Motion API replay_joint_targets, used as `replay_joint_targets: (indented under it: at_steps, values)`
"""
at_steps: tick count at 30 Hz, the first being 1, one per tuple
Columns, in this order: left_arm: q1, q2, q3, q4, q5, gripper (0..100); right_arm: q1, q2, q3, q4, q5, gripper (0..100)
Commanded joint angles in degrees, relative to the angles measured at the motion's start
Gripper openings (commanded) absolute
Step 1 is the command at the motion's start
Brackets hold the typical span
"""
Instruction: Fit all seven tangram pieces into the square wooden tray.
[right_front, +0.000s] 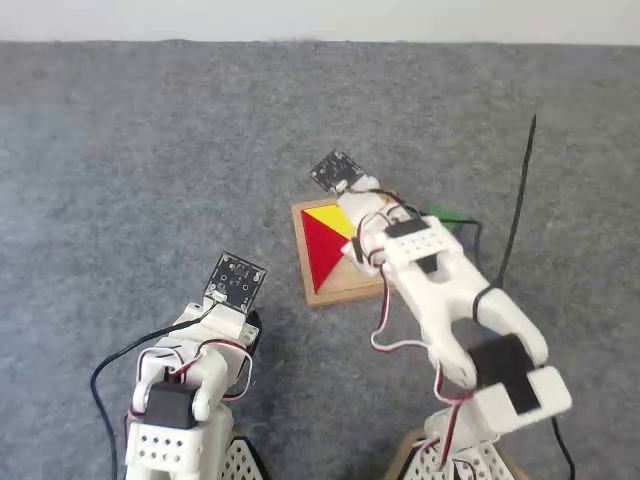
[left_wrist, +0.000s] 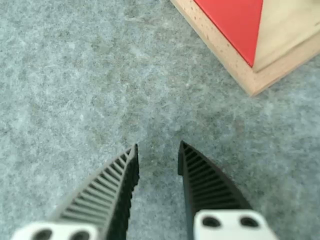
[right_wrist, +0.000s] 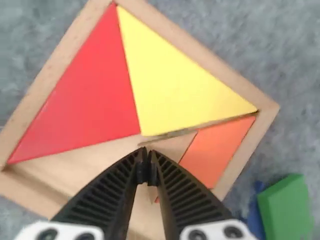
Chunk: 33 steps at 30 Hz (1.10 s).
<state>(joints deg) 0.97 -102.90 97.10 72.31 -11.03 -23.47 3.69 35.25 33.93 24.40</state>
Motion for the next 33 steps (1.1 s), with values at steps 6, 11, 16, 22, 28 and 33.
replay_joint_targets:
  at_steps: [6,11,16,22,28,33]
  values:
    - [0.00,-1.23,-0.66,0.18,0.44,12,2.86,8.48,-13.36,1.63,1.67,0.9]
    - [0.00,-1.23,-0.66,0.18,0.44,12,2.77,6.11,-13.89,1.71,1.23,0.9]
    - [0.00,-1.23,-0.66,0.18,0.44,12,2.33,-2.68,-8.79,1.80,1.14,1.3]
    - [0.00,-1.23,-0.66,0.18,0.44,12,2.86,-17.54,-0.53,5.41,1.14,1.3]
    - [0.00,-1.23,-0.66,0.18,0.44,12,9.36,-25.01,4.92,10.33,-6.77,1.3]
    - [0.00,-1.23,-0.66,0.18,0.44,12,16.92,-19.47,-0.44,10.24,-10.20,10.2]
